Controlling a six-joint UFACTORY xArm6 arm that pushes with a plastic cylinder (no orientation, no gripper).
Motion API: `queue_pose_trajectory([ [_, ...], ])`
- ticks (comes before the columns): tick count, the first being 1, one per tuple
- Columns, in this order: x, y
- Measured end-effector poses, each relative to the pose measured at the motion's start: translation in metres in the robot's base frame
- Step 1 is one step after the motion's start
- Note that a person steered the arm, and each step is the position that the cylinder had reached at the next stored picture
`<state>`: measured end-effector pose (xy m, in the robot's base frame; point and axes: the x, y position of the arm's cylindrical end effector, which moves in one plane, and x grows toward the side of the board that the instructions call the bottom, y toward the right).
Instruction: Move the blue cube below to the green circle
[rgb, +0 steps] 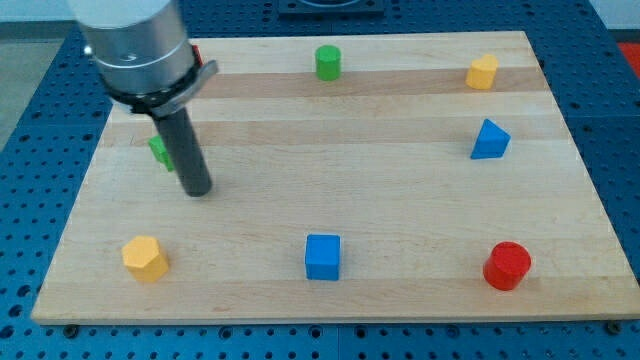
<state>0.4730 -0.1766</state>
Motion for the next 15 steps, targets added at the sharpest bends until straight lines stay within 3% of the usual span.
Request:
queue_pose_trajectory([
  [1, 0.000, -0.042],
  [2, 0.001, -0.047],
  [3, 0.030, -0.086],
  [4, 0.030, -0.081],
  [6, 0.030, 0.052],
  [7, 0.045, 0.066],
  [8, 0.106, 0.082],
  [9, 0.109, 0.082],
  [10, 0.145, 0.092],
  [13, 0.121, 0.168],
  [15, 0.095, 0.168],
])
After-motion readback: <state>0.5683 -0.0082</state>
